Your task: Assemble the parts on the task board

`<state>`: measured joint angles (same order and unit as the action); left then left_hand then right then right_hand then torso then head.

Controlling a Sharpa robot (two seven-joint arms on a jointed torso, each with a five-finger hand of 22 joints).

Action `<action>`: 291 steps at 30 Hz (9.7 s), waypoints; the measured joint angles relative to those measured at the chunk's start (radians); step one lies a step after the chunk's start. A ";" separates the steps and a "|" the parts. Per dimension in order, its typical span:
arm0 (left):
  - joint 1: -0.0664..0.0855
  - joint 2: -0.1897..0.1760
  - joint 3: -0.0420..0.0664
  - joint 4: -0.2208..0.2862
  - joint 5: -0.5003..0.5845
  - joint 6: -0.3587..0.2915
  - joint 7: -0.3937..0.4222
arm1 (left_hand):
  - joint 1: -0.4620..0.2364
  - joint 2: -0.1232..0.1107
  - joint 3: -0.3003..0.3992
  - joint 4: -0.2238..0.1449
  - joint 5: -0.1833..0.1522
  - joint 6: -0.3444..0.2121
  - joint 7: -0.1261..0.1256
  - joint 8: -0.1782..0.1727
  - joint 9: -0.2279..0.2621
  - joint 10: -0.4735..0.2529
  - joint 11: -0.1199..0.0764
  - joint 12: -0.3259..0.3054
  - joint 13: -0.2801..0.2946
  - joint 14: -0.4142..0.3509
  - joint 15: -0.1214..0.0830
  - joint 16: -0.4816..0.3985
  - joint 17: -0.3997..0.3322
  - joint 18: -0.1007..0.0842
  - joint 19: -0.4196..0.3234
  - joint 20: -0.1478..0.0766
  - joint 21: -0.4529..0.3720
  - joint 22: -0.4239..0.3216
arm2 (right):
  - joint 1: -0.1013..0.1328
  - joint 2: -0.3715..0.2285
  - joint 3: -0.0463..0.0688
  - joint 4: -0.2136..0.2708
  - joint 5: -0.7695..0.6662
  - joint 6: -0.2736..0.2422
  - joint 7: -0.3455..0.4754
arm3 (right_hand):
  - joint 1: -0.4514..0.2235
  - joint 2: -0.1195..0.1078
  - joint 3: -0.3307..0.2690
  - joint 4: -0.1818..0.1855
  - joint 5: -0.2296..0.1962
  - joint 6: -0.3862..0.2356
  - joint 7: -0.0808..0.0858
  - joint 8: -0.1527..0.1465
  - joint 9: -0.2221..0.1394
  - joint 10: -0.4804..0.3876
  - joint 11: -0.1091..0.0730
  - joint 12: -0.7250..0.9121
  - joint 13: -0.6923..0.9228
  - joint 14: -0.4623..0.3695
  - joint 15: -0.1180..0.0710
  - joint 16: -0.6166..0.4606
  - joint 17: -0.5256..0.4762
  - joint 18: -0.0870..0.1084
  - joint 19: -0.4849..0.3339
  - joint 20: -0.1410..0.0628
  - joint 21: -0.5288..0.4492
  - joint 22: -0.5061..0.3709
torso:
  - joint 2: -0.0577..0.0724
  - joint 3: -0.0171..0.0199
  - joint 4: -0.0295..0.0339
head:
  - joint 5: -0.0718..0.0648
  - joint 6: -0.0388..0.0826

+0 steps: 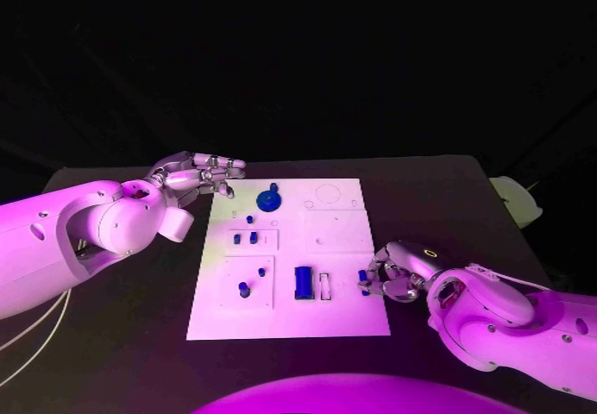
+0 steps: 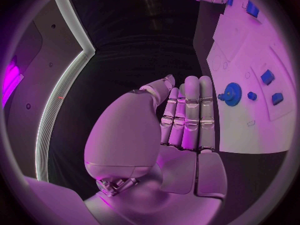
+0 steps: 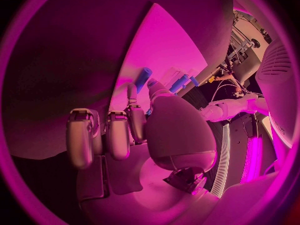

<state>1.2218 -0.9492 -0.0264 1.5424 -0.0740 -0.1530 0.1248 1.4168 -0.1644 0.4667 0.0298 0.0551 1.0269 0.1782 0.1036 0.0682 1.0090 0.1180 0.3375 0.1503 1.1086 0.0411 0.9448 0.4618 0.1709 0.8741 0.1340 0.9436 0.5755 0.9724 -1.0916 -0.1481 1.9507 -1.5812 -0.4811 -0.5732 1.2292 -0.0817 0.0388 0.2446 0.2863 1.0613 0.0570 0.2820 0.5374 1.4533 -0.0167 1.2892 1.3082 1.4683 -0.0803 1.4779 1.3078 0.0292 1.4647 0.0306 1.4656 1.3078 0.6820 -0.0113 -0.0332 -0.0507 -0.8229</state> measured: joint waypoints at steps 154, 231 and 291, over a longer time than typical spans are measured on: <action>0.000 -0.008 0.000 0.009 0.000 0.015 -0.016 | -0.004 0.004 -0.005 0.005 0.000 0.000 0.000 0.004 0.000 -0.009 0.002 0.009 0.001 -0.002 0.002 0.000 -0.002 0.000 0.000 0.000 -0.008 -0.004 | -0.001 0.125 0.001 0.015 0.033 0.029 -0.010 | -0.103 -0.036 0.034 0.007 0.143 0.069 -0.019 -0.027 0.024 0.007 -0.014 0.008 -0.001 -0.002 -0.002 0.004 0.000 0.000 0.003 -0.003 0.020 0.000 | 0.000 0.0003 -0.0003 | 0.007 -0.012; -0.085 0.191 -0.011 -0.166 0.175 -0.159 0.200 | -0.561 0.070 -0.180 -0.010 -0.044 -0.416 -0.087 -0.089 -0.059 -0.410 -0.005 -0.226 -0.141 -0.601 0.064 -0.824 -0.448 -0.054 -0.471 0.045 -0.749 -0.452 | 0.160 0.378 0.070 -0.635 1.359 0.043 0.905 | -0.371 0.070 0.130 -0.197 -0.170 -0.458 0.059 -0.269 -0.383 -0.779 0.073 -1.252 -1.204 -0.789 0.100 -1.413 -1.167 0.101 -0.879 0.099 -1.452 -0.866 | -0.125 0.0014 0.0228 | 0.048 0.222; -0.172 0.169 0.025 0.025 0.087 -0.615 0.377 | -1.409 0.164 -0.461 -0.027 -0.050 -1.022 -0.179 -0.097 -0.067 -1.004 -0.118 -0.332 -0.149 -1.103 -0.041 -0.941 -0.460 -0.156 -0.870 -0.134 -0.940 -0.574 | 0.078 0.312 0.147 -0.382 1.585 -0.288 1.080 | -1.224 0.081 -0.032 -0.244 -0.283 -1.058 -0.057 -0.279 -0.536 -1.449 0.016 -1.283 -1.307 -1.463 0.080 -1.471 -1.307 -0.023 -1.460 -0.031 -1.461 -1.307 | -0.138 0.0113 0.0332 | 0.051 0.223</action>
<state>1.0500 -0.7807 -0.0009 1.5676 0.0127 -0.7685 0.5018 0.0076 0.0000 0.0058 0.0025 0.0053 0.0051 -0.0004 0.0068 0.0009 0.0048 0.0002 0.0057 0.0016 0.0055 0.0002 0.0037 0.0014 0.0145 0.0038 0.0000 0.0035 0.0011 1.0501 -0.7799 -0.0008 1.5690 0.0035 -0.7695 0.5069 0.0056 -0.0003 0.0069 0.0002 0.0034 0.0036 -0.0003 0.0034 0.0010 0.0047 -0.0006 0.0061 0.0017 0.0051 -0.0001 0.0064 0.0010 0.0060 0.0050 -0.0001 0.0050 0.0009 0.5442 0.0000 0.0000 0.0000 -0.5999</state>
